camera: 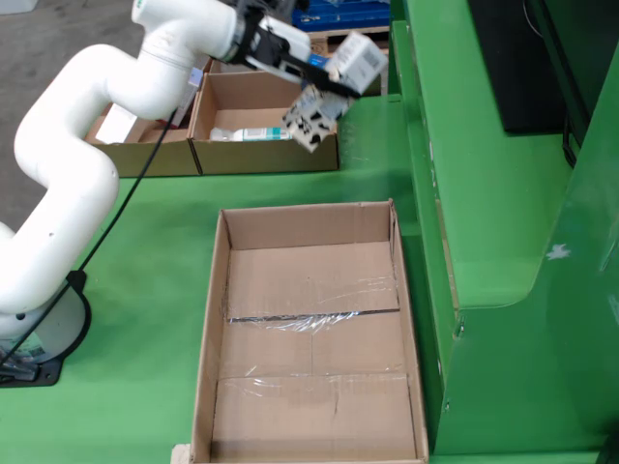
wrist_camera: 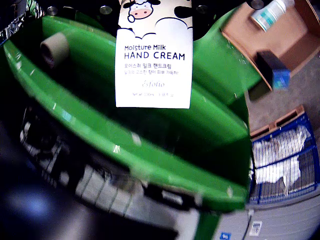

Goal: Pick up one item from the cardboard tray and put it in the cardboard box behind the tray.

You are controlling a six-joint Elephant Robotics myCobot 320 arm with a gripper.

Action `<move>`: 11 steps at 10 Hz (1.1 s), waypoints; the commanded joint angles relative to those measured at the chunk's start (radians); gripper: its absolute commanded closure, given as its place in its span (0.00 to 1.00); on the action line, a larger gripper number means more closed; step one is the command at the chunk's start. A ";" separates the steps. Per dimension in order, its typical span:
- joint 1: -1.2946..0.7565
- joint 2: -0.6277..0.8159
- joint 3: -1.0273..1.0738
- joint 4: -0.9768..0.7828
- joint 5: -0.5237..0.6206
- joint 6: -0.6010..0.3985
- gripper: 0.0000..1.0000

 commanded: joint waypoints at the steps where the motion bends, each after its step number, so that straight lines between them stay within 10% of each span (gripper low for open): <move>1: 0.427 0.055 0.028 0.125 -0.037 -0.065 1.00; 11: 0.646 -0.063 0.028 0.126 -0.038 -0.062 1.00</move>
